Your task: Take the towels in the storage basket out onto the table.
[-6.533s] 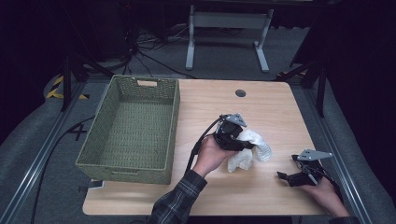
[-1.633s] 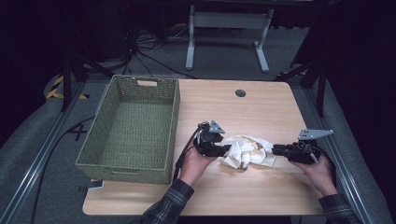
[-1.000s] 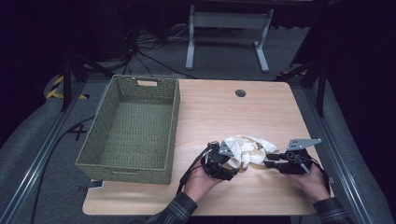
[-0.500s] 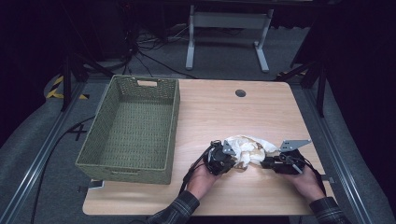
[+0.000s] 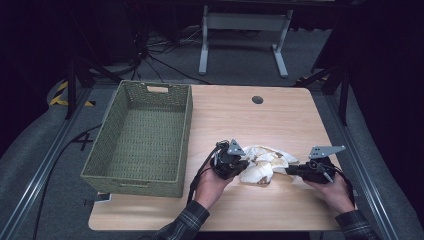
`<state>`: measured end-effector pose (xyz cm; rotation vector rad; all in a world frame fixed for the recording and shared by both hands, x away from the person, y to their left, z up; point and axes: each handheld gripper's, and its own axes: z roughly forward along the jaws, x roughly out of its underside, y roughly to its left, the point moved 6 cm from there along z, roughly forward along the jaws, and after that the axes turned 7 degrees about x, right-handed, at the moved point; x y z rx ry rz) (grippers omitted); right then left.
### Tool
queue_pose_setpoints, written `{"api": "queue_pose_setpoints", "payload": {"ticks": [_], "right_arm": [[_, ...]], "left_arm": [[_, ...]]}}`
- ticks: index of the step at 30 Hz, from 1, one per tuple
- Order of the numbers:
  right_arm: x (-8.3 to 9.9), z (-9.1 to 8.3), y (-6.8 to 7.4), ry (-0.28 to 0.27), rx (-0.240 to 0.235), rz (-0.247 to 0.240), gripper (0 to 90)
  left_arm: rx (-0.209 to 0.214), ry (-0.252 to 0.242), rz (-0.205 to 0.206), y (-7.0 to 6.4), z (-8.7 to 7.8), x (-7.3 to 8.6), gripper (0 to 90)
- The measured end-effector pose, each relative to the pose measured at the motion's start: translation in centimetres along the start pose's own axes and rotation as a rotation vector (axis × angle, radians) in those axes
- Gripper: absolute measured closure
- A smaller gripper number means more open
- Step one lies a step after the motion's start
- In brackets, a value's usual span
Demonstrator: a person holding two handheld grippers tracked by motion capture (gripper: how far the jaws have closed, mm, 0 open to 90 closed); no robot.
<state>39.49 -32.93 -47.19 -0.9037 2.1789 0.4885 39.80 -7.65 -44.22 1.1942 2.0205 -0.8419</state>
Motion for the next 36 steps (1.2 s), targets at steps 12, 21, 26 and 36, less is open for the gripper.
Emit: {"api": "queue_pose_setpoints", "payload": {"ticks": [12, 21, 26, 36], "right_arm": [[0.4, -1.5, -2.9, -0.016, 0.037, 0.054, 86.4], [0.8, -1.4, -4.0, -0.012, 0.065, 0.07, 77.0], [0.1, -2.7, -3.3, -0.071, 0.063, 0.062, 73.2], [-0.5, -0.9, -0.6, -0.04, -0.009, -0.008, 73.4]], "left_arm": [[-0.158, -0.003, -0.098, 5.2, -0.3, -0.3, 90.0], [-0.158, 0.032, -0.106, 5.6, 0.4, 0.6, 75.2], [-0.107, 0.009, -0.059, 3.0, -0.1, -0.2, 66.6], [0.045, 0.068, 0.011, -0.7, 3.2, 0.1, 57.9]]}}
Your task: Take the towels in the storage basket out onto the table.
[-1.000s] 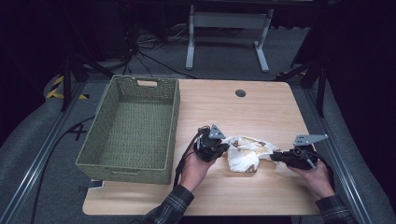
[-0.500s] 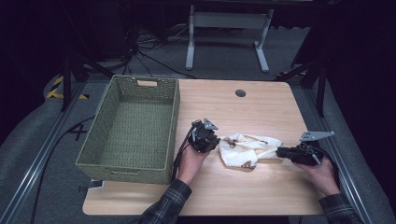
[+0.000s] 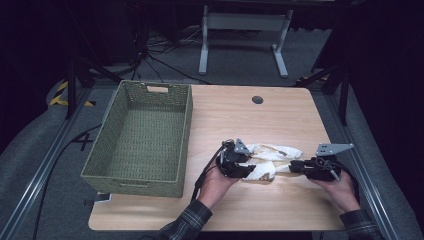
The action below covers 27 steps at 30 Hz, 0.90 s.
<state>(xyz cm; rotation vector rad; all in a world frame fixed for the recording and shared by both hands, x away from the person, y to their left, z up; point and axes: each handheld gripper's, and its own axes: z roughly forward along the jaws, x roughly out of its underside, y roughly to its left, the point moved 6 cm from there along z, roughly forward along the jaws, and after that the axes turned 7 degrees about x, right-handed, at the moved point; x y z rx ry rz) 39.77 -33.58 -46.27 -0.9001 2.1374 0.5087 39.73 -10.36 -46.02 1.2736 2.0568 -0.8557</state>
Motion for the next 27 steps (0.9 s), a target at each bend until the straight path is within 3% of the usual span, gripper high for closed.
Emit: {"api": "queue_pose_setpoints", "payload": {"ticks": [6, 10, 12, 13, 14, 16, 20, 21, 24, 27], "right_arm": [[-0.3, 2.0, 0.9, 0.037, -0.015, -0.049, 72.7], [-0.5, 2.5, 1.0, 0.035, -0.016, -0.053, 72.7], [-0.6, 2.9, 0.9, 0.038, -0.014, -0.055, 72.7], [-0.5, 3.2, 0.9, 0.044, -0.014, -0.057, 72.7], [-0.3, 3.7, 0.8, 0.068, -0.011, -0.066, 72.7], [-0.2, 3.9, 0.7, 0.075, -0.007, -0.074, 72.7], [0.4, 4.7, 0.8, 0.118, 0.01, -0.101, 73.3], [0.4, 4.7, 0.8, 0.118, 0.01, -0.101, 73.3], [0.5, 4.8, 0.8, 0.119, 0.026, -0.114, 81.4], [0.6, 4.7, 0.7, 0.128, 0.023, -0.11, 88.2]], "left_arm": [[0.04, 0.046, 0.028, -1.4, 2.7, 0.6, 55.5], [0.024, 0.087, 0.059, -1.4, 3.4, 0.9, 55.5], [0.022, 0.088, 0.057, -1.3, 3.9, 1.0, 55.5], [0.016, 0.114, 0.056, -1.2, 3.9, 1.1, 55.9], [-0.003, 0.139, 0.068, -0.9, 4.2, 1.4, 57.9], [-0.008, 0.142, 0.067, -0.8, 4.4, 1.5, 59.2], [-0.036, 0.162, 0.075, -0.4, 4.5, 1.7, 73.3], [-0.041, 0.156, 0.074, -0.4, 4.6, 1.6, 73.3], [-0.032, 0.157, 0.07, -0.2, 4.5, 1.7, 84.9], [-0.004, 0.131, 0.043, -0.1, 4.2, 1.5, 87.6]]}}
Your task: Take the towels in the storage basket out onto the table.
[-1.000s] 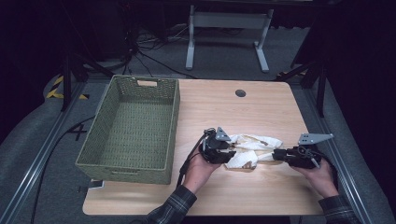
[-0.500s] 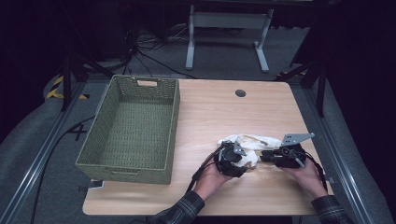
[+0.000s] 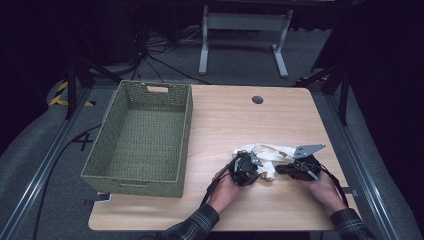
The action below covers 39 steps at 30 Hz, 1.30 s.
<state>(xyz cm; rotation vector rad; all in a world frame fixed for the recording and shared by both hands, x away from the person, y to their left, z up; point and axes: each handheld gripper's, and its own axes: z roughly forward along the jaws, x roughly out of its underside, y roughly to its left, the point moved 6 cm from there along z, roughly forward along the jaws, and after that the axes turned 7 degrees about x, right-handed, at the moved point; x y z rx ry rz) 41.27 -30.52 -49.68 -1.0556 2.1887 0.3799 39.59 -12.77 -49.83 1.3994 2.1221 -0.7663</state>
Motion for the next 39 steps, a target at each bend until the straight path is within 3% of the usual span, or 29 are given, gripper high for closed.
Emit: {"api": "queue_pose_setpoints", "payload": {"ticks": [7, 10, 19, 26, 28, 31, 34, 39], "right_arm": [[-0.2, -0.8, -0.1, -0.03, -0.019, 0.017, 89.3], [-0.3, -1.5, -0.3, -0.055, -0.027, 0.027, 89.3], [-0.1, -4.2, -1.0, -0.113, -0.021, 0.054, 89.6], [1.8, -6.4, -2.6, -0.114, 0.0, 0.099, 89.6], [2.2, -6.5, -3.0, -0.112, -0.003, 0.114, 89.6], [2.4, -6.2, -3.1, -0.093, -0.004, 0.119, 85.8], [2.4, -6.2, -3.0, -0.102, 0.004, 0.127, 77.9], [2.3, -7.2, -2.3, -0.138, 0.0, 0.128, 80.1]], "left_arm": [[0.041, -0.072, -0.023, 0.1, -1.6, -0.5, 88.3], [0.058, -0.117, -0.056, 0.2, -2.8, -0.7, 88.3], [0.022, -0.191, -0.094, 1.8, -6.3, -0.7, 88.6], [-0.039, -0.165, -0.129, 3.5, -7.4, 0.6, 88.5], [-0.006, -0.144, -0.142, 3.4, -7.0, 1.1, 88.0], [-0.026, -0.116, -0.132, 3.3, -6.6, 1.4, 85.2], [-0.038, -0.112, -0.134, 3.3, -6.7, 1.6, 78.1], [-0.015, -0.133, -0.14, 2.6, -6.9, 1.8, 75.9]]}}
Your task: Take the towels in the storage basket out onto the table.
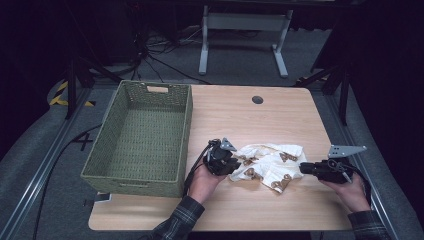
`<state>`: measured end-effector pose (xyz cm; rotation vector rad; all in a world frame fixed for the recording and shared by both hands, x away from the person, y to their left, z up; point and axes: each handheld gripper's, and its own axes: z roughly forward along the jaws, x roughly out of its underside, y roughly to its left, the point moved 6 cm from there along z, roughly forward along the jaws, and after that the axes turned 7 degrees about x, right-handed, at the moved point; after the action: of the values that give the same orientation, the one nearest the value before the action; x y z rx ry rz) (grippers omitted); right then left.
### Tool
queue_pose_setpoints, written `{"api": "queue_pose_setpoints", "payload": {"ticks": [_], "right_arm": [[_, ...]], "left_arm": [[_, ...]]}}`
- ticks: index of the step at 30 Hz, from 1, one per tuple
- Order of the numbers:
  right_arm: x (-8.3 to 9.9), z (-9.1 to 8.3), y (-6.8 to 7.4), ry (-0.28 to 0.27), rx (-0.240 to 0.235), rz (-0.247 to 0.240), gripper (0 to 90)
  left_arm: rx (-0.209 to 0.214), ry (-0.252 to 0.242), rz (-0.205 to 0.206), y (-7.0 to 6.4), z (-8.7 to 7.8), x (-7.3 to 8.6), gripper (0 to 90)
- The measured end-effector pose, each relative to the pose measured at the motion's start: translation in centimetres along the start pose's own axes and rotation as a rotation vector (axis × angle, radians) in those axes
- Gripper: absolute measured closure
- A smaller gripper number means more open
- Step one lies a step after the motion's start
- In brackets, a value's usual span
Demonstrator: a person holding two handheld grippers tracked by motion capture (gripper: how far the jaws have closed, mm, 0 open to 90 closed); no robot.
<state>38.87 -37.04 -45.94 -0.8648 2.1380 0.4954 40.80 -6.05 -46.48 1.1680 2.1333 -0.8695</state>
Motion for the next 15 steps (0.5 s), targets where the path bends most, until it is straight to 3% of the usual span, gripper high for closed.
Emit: {"api": "queue_pose_setpoints", "payload": {"ticks": [7, 12, 13, 15], "right_arm": [[1.1, -0.2, 1.9, 0.021, -0.041, -0.008, 82.1], [1.4, -0.1, 2.7, 0.034, -0.055, -0.018, 82.1], [1.4, -0.1, 2.8, 0.031, -0.056, -0.02, 82.1], [1.4, 0.0, 2.8, 0.031, -0.057, -0.022, 82.1]], "left_arm": [[0.043, 0.016, 0.034, -1.9, 0.0, 0.7, 73.4], [0.083, 0.045, 0.075, -3.7, 0.9, 1.3, 73.4], [0.068, 0.075, 0.086, -3.8, 1.5, 1.4, 76.4], [0.058, 0.088, 0.091, -3.5, 1.8, 1.5, 78.0]]}}
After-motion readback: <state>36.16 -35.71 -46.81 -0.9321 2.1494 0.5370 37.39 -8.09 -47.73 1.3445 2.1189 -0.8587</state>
